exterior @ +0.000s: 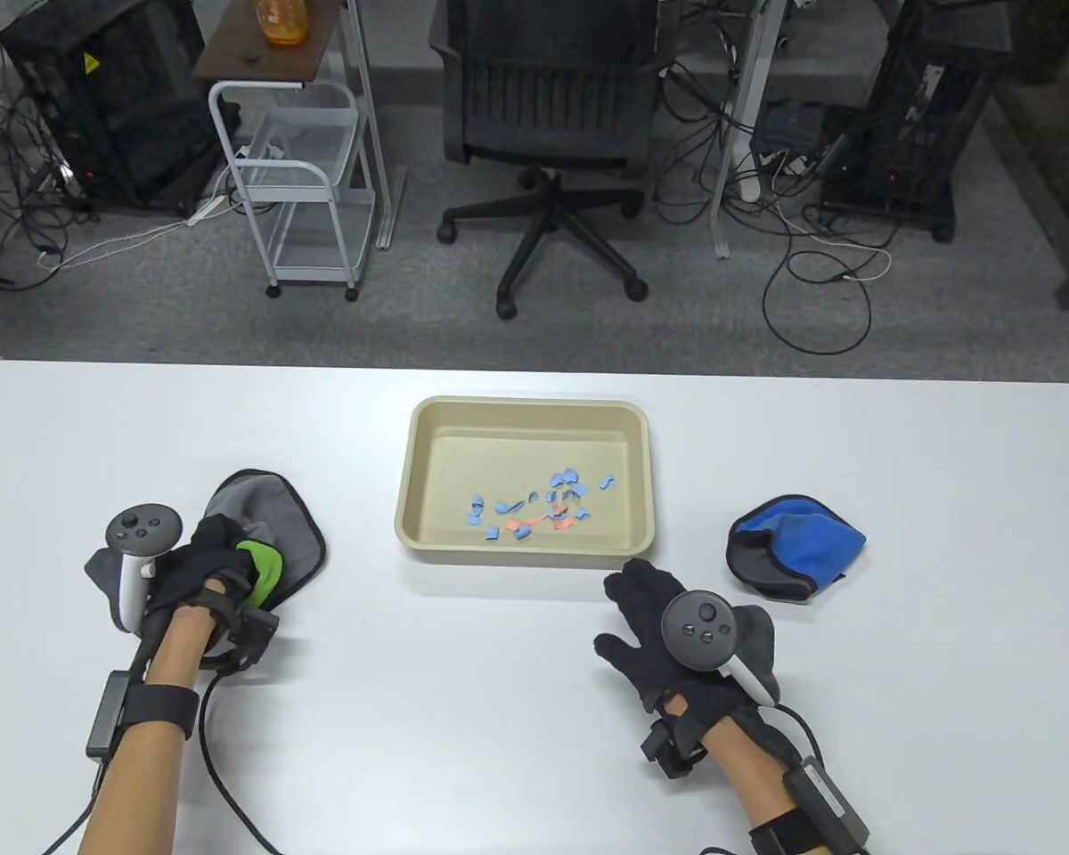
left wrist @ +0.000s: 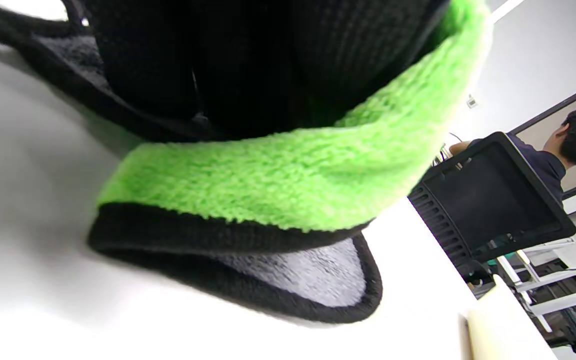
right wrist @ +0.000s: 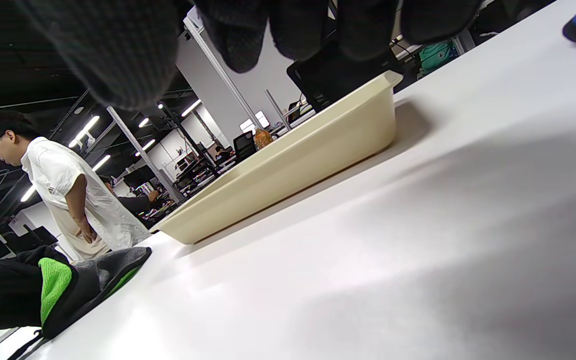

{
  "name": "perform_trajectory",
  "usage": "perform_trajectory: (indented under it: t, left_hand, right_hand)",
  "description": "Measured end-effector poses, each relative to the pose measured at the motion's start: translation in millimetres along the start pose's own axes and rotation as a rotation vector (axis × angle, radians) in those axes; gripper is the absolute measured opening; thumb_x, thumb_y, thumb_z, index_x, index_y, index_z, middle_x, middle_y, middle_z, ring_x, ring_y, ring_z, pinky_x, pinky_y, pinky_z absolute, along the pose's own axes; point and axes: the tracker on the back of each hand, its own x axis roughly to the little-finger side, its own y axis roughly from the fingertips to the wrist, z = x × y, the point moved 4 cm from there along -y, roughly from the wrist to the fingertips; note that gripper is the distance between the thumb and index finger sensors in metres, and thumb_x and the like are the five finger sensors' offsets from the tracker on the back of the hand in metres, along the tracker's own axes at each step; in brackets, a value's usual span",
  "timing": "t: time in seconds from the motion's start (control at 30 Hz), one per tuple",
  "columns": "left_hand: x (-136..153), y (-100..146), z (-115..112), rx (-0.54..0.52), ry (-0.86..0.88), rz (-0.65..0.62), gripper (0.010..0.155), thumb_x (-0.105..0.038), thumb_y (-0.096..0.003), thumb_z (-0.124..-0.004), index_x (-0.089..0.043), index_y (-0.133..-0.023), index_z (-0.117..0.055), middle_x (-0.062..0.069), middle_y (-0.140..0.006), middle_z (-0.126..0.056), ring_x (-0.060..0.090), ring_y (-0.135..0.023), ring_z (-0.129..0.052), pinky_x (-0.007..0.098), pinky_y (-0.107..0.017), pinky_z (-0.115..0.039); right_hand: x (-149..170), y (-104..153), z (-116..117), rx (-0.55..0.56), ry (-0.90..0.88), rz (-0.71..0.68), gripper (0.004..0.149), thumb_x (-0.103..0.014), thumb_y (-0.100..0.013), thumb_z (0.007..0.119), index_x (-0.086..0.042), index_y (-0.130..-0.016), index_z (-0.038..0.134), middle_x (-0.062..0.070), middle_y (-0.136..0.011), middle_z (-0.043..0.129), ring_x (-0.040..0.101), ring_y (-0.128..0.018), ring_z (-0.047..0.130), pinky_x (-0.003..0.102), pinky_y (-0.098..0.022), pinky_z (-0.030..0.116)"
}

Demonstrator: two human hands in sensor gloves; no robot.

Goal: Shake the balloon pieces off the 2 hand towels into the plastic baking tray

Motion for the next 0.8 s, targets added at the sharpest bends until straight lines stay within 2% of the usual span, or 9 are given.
perform_trajectory:
  t: [0.13,0.27,0.37,0.47,0.53,0.63,0.8]
  left_hand:
    - [-5.4,6.8,-2.4,0.099,0.028,-0.050,0.062,-0.023,-0.0410,-0.076,-0.033,-0.095,-0.047,0.001,-0.100,-0.063,0.034,-0.100,-0.069,0.053,-0.068,-0.068]
    - [-21.5,22.0,4.9,0.138,-0.002,-0.137,0.068,-0.021,-0.0413,-0.075,-0.030,-0.100,-0.040,0.006,-0.106,-0.048,0.038,-0.106,-0.054,0.058,-0.071,-0.057]
    - [-41.7,39.7,18.9,0.095,0.006,-0.215,0.068,-0.020,-0.0418,-0.074,-0.029,-0.100,-0.040,0.008,-0.109,-0.039,0.041,-0.108,-0.042,0.062,-0.073,-0.049]
    - [-70.3,64.8,30.9,0.020,-0.005,-0.329,0.070,-0.025,-0.0423,-0.075,-0.030,-0.102,-0.038,0.009,-0.111,-0.031,0.042,-0.109,-0.031,0.065,-0.073,-0.041]
    - [-90.7,82.7,28.4,0.031,-0.016,-0.425,0.077,-0.041,-0.0411,-0.077,-0.031,-0.104,-0.035,0.010,-0.113,-0.027,0.044,-0.109,-0.025,0.067,-0.073,-0.037]
    - [-121.3,114.2,4.9,0.073,-0.084,-0.560,0.083,-0.056,-0.0389,-0.074,-0.034,-0.106,-0.031,0.010,-0.115,-0.025,0.045,-0.109,-0.019,0.068,-0.072,-0.034]
    - [-154.8,166.6,-67.4,0.177,-0.251,-0.723,0.086,-0.065,-0.0371,-0.068,-0.038,-0.107,-0.025,0.007,-0.116,-0.020,0.043,-0.109,-0.014,0.069,-0.073,-0.032]
  right_hand:
    - [-2.3,0.0,-0.7,0.002,-0.003,-0.008,0.072,-0.050,-0.041,0.080,-0.024,-0.102,0.053,0.010,-0.118,0.043,0.043,-0.106,0.045,0.062,-0.072,0.052]
    - [-4.1,-0.2,-0.9,0.004,-0.006,-0.015,0.072,-0.050,-0.041,0.080,-0.024,-0.102,0.053,0.010,-0.118,0.043,0.043,-0.106,0.045,0.062,-0.073,0.052]
    - [-5.8,-0.6,-0.9,0.006,-0.010,-0.021,0.072,-0.050,-0.041,0.080,-0.024,-0.102,0.053,0.010,-0.118,0.043,0.043,-0.106,0.045,0.062,-0.073,0.052]
    - [-8.7,0.0,-1.4,0.011,-0.013,-0.030,0.072,-0.051,-0.041,0.080,-0.025,-0.102,0.052,0.010,-0.118,0.042,0.043,-0.106,0.044,0.062,-0.073,0.051]
    - [-10.6,0.3,-2.0,0.015,-0.013,-0.036,0.072,-0.051,-0.041,0.080,-0.025,-0.102,0.052,0.010,-0.118,0.042,0.043,-0.106,0.044,0.062,-0.073,0.051]
    - [-13.2,0.8,-2.8,0.019,-0.021,-0.045,0.072,-0.051,-0.041,0.080,-0.025,-0.103,0.052,0.010,-0.119,0.042,0.044,-0.106,0.043,0.062,-0.073,0.051]
    - [-18.8,2.2,-4.9,0.033,-0.036,-0.062,0.073,-0.052,-0.041,0.079,-0.025,-0.103,0.051,0.010,-0.119,0.041,0.044,-0.106,0.043,0.063,-0.073,0.050]
